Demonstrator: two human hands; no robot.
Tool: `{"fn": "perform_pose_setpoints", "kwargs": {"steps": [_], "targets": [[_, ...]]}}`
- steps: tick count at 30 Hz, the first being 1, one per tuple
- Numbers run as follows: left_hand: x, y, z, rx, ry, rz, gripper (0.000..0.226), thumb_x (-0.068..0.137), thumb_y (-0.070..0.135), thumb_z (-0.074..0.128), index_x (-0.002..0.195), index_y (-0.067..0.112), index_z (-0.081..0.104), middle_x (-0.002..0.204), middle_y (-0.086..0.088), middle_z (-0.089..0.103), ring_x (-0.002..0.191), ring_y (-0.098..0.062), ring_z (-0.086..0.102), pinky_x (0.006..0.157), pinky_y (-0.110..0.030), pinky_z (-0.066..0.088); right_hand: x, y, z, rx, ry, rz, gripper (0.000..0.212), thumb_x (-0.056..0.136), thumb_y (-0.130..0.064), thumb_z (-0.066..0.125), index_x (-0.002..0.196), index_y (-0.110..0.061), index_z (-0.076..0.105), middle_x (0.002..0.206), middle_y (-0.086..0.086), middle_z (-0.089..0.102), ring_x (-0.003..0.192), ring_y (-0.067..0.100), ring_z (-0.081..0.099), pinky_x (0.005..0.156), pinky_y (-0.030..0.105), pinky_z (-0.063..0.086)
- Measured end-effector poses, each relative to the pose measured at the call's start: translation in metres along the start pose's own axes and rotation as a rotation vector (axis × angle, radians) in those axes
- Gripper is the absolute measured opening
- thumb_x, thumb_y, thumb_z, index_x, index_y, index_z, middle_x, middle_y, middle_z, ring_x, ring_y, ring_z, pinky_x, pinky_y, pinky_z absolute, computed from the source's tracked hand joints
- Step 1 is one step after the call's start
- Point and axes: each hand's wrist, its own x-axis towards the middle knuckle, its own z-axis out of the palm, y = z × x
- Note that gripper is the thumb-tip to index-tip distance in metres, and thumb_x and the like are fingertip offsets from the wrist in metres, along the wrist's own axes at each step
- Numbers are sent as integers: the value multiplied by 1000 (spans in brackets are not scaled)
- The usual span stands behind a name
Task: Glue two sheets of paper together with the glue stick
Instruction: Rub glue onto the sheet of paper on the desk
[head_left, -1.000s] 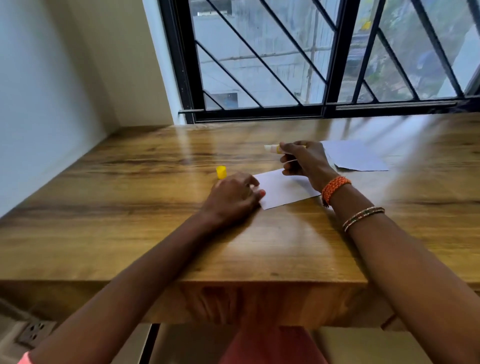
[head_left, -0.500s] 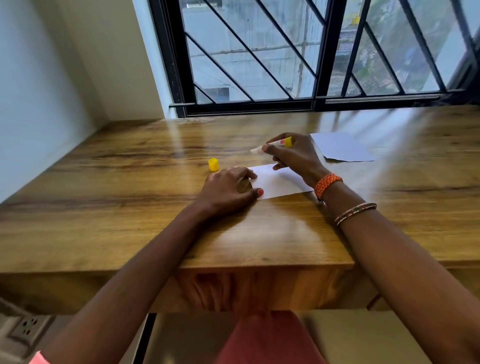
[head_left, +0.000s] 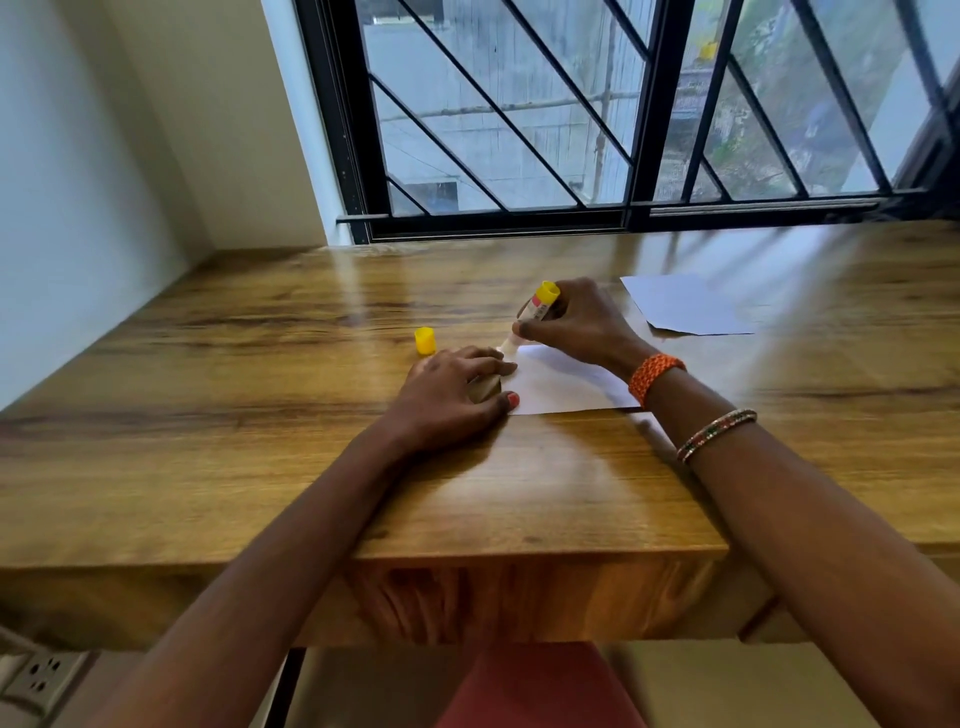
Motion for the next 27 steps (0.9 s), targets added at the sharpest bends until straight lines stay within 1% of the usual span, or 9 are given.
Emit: {"fn": "perform_pose_setpoints", "kwargs": {"steps": [5,8,10,11,14,17,20,24,27], "targets": [[0,-1,0,5,-6,0,53,82,52,53,130,28,53,142,5,47,132,-15,40,110,-43,25,1,0,2,3,-24,-22,23,75,-16,77,90,0,71,83,7,69,62,0,58,51,4,44],[-1,2,0,55,2,16,48,87,45,55,130,25,54,140,4,48,130,-16,40,108,-45,29,0,-2,3,0,-22,-28,20,75,-17,77,86,-1,71,76,2,66,57,-1,55,49,4,42],[-2,3,0,62,-8,20,52,85,49,52,130,24,54,141,4,47,131,-17,40,109,-47,30,0,-2,4,-28,-15,-33,17,75,-18,77,81,-4,70,71,0,64,53,-1,52,46,6,39],[-2,3,-1,53,-12,16,55,82,52,49,129,24,54,140,3,49,130,-17,42,108,-48,31,0,-1,4,-50,-13,-30,16,75,-20,77,79,-7,69,70,0,63,52,0,51,47,9,39],[-2,3,-1,43,-19,1,60,77,55,45,127,24,55,137,3,52,126,-17,46,106,-48,35,4,1,6,-94,-12,8,16,74,-26,76,76,-12,68,69,1,65,55,5,53,54,25,45],[-2,3,0,52,-13,-1,49,84,49,53,126,25,55,138,4,51,127,-17,45,107,-43,32,5,2,6,-114,12,57,19,68,-32,74,67,-15,65,64,1,65,57,13,54,63,39,49],[-1,4,0,72,-8,1,44,87,43,55,128,26,54,140,4,49,129,-16,43,106,-41,29,4,3,3,-123,28,87,21,64,-37,72,59,-20,60,61,-2,62,60,16,56,70,48,50],[-1,3,1,102,-11,-3,46,88,43,54,130,27,51,141,5,47,130,-15,40,106,-38,26,2,11,-4,-135,42,101,23,65,-38,72,57,-23,56,58,-7,58,59,16,53,73,52,50],[-1,5,0,105,-33,-26,52,85,50,50,131,27,49,142,5,45,131,-16,38,106,-38,25,2,12,-9,-130,55,119,21,68,-34,73,60,-20,59,58,-5,57,58,15,52,68,46,50]]}}
